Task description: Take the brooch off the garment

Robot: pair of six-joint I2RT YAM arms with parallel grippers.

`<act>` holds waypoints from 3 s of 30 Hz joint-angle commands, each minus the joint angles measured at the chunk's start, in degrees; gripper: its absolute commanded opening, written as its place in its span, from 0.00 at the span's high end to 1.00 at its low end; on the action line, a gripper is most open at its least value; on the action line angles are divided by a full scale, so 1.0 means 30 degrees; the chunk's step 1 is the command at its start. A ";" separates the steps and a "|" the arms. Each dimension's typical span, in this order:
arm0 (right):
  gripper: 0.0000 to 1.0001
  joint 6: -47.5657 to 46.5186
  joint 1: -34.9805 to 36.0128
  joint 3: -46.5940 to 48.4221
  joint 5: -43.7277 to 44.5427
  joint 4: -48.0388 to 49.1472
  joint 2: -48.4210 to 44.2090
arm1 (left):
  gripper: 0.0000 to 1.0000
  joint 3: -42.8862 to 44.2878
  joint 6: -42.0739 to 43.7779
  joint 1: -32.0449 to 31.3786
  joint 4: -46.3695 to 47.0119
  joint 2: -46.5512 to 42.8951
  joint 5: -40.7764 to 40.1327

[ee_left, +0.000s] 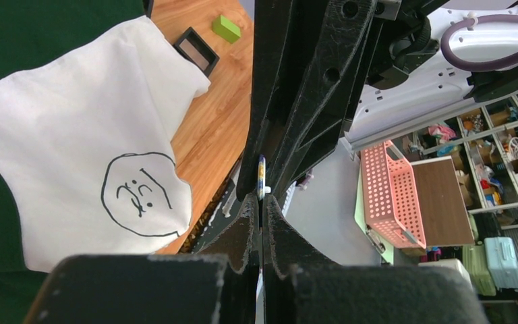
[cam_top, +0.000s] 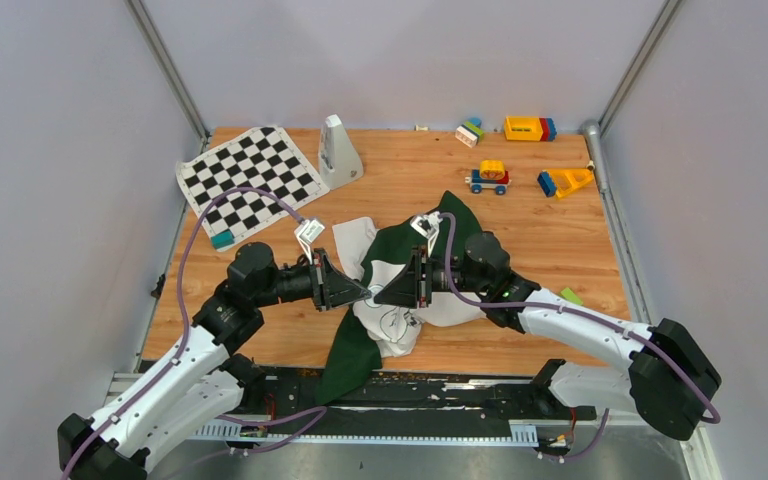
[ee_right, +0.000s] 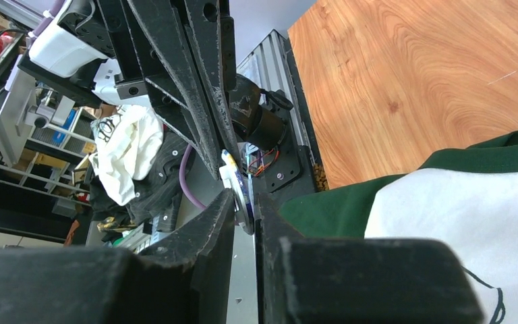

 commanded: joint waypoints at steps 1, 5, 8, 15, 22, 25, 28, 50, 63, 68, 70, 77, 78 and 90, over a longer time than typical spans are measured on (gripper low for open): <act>0.86 0.0237 0.0012 0.0774 0.0954 0.0026 0.0255 | 1.00 -0.0014 0.0064 -0.0123 0.1202 -0.0336 0.1062; 0.88 0.0414 0.0013 0.0902 0.1478 -0.0441 0.0294 | 1.00 -0.0031 0.0099 -0.0125 0.1255 -0.0280 0.1073; 0.84 0.0512 0.0032 0.0735 0.1821 -0.0379 0.0208 | 1.00 -0.0082 0.0128 -0.0141 0.1196 -0.0277 0.1006; 0.75 0.0591 0.0027 0.0113 0.2370 0.0085 -0.0444 | 1.00 0.0146 0.0711 -0.0156 -0.0532 -0.0467 -0.0521; 0.70 0.0461 0.0012 -0.0384 0.2779 0.0046 -0.1053 | 1.00 0.0068 0.1085 -0.0151 -0.1271 -0.0380 -0.1305; 0.63 0.0366 0.0003 -0.0433 0.2806 -0.0031 -0.1145 | 1.00 0.0092 0.1095 -0.0152 -0.1239 -0.0317 -0.1318; 0.50 0.0178 0.0012 -0.0433 0.2607 -0.0065 -0.1144 | 1.00 0.0121 0.1053 -0.0131 -0.1216 -0.0335 -0.1326; 0.24 -0.0064 -0.0161 0.0415 1.1563 -1.0024 -0.4603 | 1.00 0.0380 0.1349 -0.2527 -0.0161 0.3648 -0.4153; 0.06 0.1337 -0.4202 -0.0409 1.7729 -1.6697 -0.8107 | 1.00 0.2149 0.2613 -0.2531 0.0049 1.4067 -0.7962; 0.02 0.2392 -0.4368 -0.0252 1.9496 -1.7415 -0.6986 | 1.00 0.1210 0.3271 0.1086 -0.0797 1.4869 -1.0699; 0.00 0.2654 -0.4522 -0.0082 2.0180 -1.7573 -0.6410 | 1.00 0.1843 0.3749 0.1776 -0.2552 1.5012 -1.2938; 0.12 0.2803 -0.6157 0.1163 2.0826 -1.7905 -0.4432 | 1.00 0.5205 0.3492 0.4845 -0.6936 1.6610 -1.8569; 0.15 0.2747 -0.6435 0.1296 2.0883 -1.7885 -0.4308 | 1.00 0.5419 0.3446 0.5185 -0.7218 1.6677 -1.8986; 0.36 -0.3612 -0.7735 0.4411 1.8347 -1.6720 0.0882 | 1.00 0.6692 0.8299 0.3193 -0.7442 1.0109 -1.6892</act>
